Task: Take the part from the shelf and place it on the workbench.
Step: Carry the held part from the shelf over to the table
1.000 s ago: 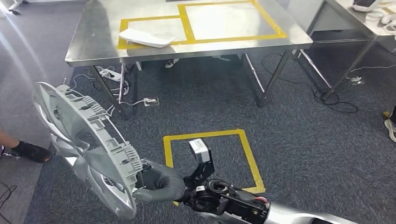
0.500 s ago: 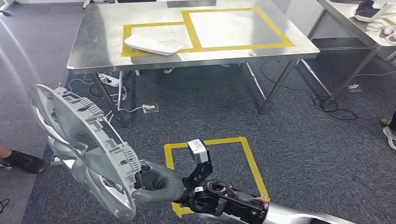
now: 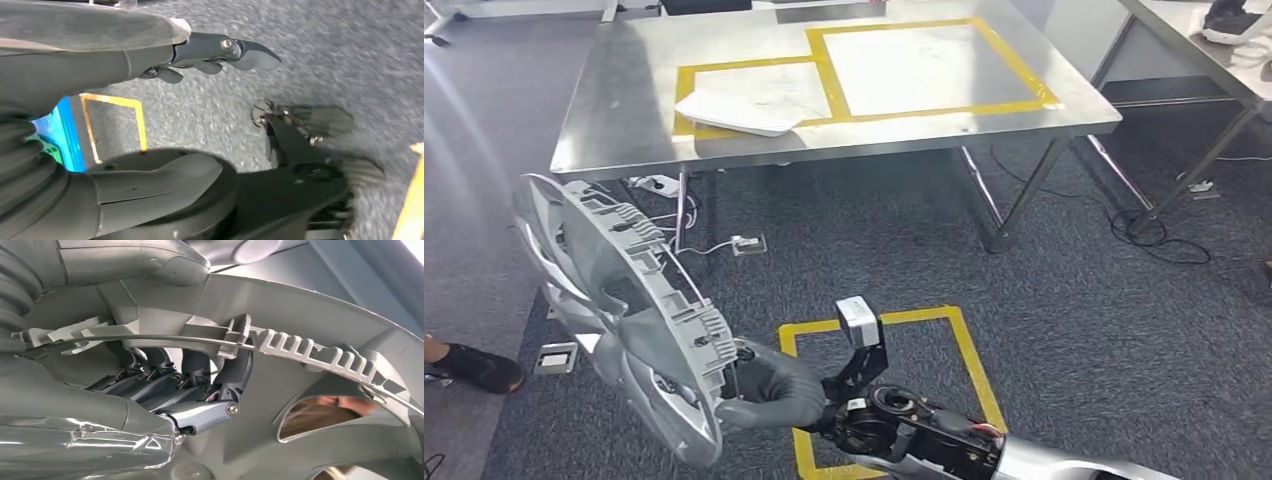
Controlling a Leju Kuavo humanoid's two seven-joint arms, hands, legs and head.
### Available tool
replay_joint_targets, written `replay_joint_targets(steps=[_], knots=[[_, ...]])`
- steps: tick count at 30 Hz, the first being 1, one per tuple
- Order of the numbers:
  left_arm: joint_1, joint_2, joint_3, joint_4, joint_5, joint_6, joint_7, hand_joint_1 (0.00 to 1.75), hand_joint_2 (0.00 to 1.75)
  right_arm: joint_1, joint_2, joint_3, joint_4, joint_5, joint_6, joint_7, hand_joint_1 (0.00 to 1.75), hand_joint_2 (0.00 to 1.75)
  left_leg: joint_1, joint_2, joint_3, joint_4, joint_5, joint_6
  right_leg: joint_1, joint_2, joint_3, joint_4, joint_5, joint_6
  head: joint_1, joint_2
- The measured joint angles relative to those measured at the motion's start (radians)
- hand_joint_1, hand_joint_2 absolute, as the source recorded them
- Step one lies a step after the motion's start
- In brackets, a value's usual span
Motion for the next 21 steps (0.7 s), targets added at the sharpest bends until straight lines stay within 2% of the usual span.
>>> replay_joint_targets(steps=[2, 3, 4, 5, 7, 8, 9, 11, 13, 14, 15, 18, 19, 20, 21], knots=[[0.000, 0.000, 0.000, 0.000, 0.000, 0.000, 0.000, 0.00, 1.75, 0.001, 0.000, -0.001, 0.000, -0.001, 0.000, -0.001, 1.73, 1.75, 0.002, 0.000, -0.086, 0.100, -0.047, -0.005, -0.001, 0.003, 0.013, -0.001, -0.013, -0.002, -0.010, 0.000], [0.002, 0.000, 0.000, 0.000, 0.000, 0.000, 0.000, 0.00, 1.75, 0.003, 0.000, -0.001, 0.001, -0.001, 0.000, -0.001, 1.73, 1.75, 0.003, 0.000, -0.116, 0.116, -0.057, -0.007, -0.001, 0.006, 0.022, -0.001, -0.022, -0.001, -0.014, 0.000], [0.003, 0.001, 0.000, 0.000, 0.000, 0.000, 0.000, 0.00, 1.75, 0.005, 0.000, -0.001, 0.001, -0.001, 0.000, -0.001, 1.73, 1.75, 0.003, 0.000, -0.128, 0.098, -0.043, -0.008, -0.001, 0.010, 0.034, -0.001, -0.031, 0.000, -0.019, 0.000], [0.004, 0.003, 0.000, 0.000, 0.000, 0.000, 0.000, 0.00, 1.75, 0.007, 0.000, -0.001, 0.001, -0.001, 0.000, -0.001, 1.73, 1.75, 0.004, 0.000, -0.122, 0.046, -0.004, -0.008, -0.002, 0.012, 0.046, -0.001, -0.040, 0.002, -0.023, 0.000], [0.006, 0.005, 0.000, 0.000, 0.000, 0.000, 0.000, 0.00, 1.75, 0.008, 0.000, -0.001, 0.001, -0.003, 0.000, -0.001, 1.73, 1.75, 0.003, -0.002, -0.088, -0.094, 0.103, -0.004, -0.002, 0.016, 0.068, -0.001, -0.060, 0.009, -0.032, 0.000], [0.006, 0.006, 0.000, 0.000, 0.000, 0.000, 0.000, 0.00, 1.75, 0.008, 0.000, -0.001, 0.002, -0.003, 0.000, -0.001, 1.73, 1.75, 0.001, -0.003, -0.076, -0.142, 0.125, 0.000, -0.001, 0.018, 0.075, -0.001, -0.069, 0.013, -0.036, 0.000], [0.005, 0.006, 0.000, 0.000, 0.000, 0.000, 0.000, 0.00, 1.75, 0.008, 0.000, -0.002, 0.002, -0.004, 0.000, -0.002, 1.73, 1.75, -0.002, -0.004, -0.069, -0.167, 0.136, 0.006, -0.001, 0.020, 0.076, -0.001, -0.077, 0.019, -0.038, 0.000], [0.005, 0.005, 0.000, 0.000, 0.000, 0.000, 0.000, 0.00, 1.75, 0.008, 0.000, -0.002, 0.003, -0.004, 0.000, -0.002, 1.73, 1.75, -0.006, -0.005, -0.066, -0.171, 0.125, 0.021, 0.000, 0.023, 0.083, 0.006, -0.084, 0.030, -0.038, 0.000], [0.007, 0.004, 0.000, 0.000, -0.001, 0.000, 0.000, 0.00, 1.75, 0.008, 0.000, -0.003, 0.003, -0.004, 0.000, -0.001, 1.73, 1.75, -0.002, -0.002, -0.049, -0.176, 0.131, 0.035, -0.001, 0.018, 0.089, 0.019, -0.096, 0.040, -0.034, 0.000], [0.007, 0.003, 0.000, 0.000, -0.002, 0.000, 0.000, 0.00, 1.75, 0.007, 0.000, -0.003, 0.003, -0.004, -0.001, -0.001, 1.73, 1.75, 0.000, -0.001, -0.038, -0.178, 0.127, 0.040, -0.001, 0.013, 0.082, 0.040, -0.106, 0.045, -0.030, 0.000], [0.007, 0.003, 0.000, 0.000, -0.003, 0.000, 0.000, 0.00, 1.75, 0.005, 0.000, -0.004, 0.003, -0.004, -0.001, -0.002, 1.73, 1.75, 0.001, 0.001, -0.028, -0.179, 0.122, 0.043, -0.004, 0.008, 0.057, 0.089, -0.125, 0.051, -0.024, 0.000], [0.007, 0.005, 0.000, 0.000, -0.005, 0.000, 0.000, 0.00, 1.75, 0.008, 0.000, -0.007, 0.003, -0.004, -0.001, -0.004, 1.73, 1.75, 0.000, 0.003, -0.006, -0.179, 0.101, 0.047, -0.011, -0.001, -0.062, 0.282, -0.191, 0.063, -0.009, 0.000], [0.007, 0.005, 0.000, 0.000, -0.006, 0.000, 0.000, 0.00, 1.75, 0.011, -0.001, -0.008, 0.004, -0.004, -0.002, -0.004, 1.73, 1.75, 0.000, 0.004, 0.004, -0.179, 0.092, 0.046, -0.012, -0.001, -0.089, 0.306, -0.198, 0.063, -0.005, 0.000], [0.008, 0.005, 0.000, 0.000, -0.007, 0.000, 0.000, 0.00, 1.75, 0.014, -0.001, -0.008, 0.004, -0.004, -0.003, -0.004, 1.73, 1.75, -0.001, 0.004, 0.016, -0.179, 0.083, 0.045, -0.012, -0.002, -0.101, 0.299, -0.187, 0.062, -0.001, 0.000], [0.008, 0.005, 0.000, 0.000, -0.008, 0.000, 0.000, 0.00, 1.75, 0.015, -0.001, -0.009, 0.004, -0.004, -0.005, -0.004, 1.73, 1.75, -0.001, 0.005, 0.030, -0.179, 0.073, 0.044, -0.012, -0.003, -0.097, 0.255, -0.150, 0.058, 0.005, 0.000]])
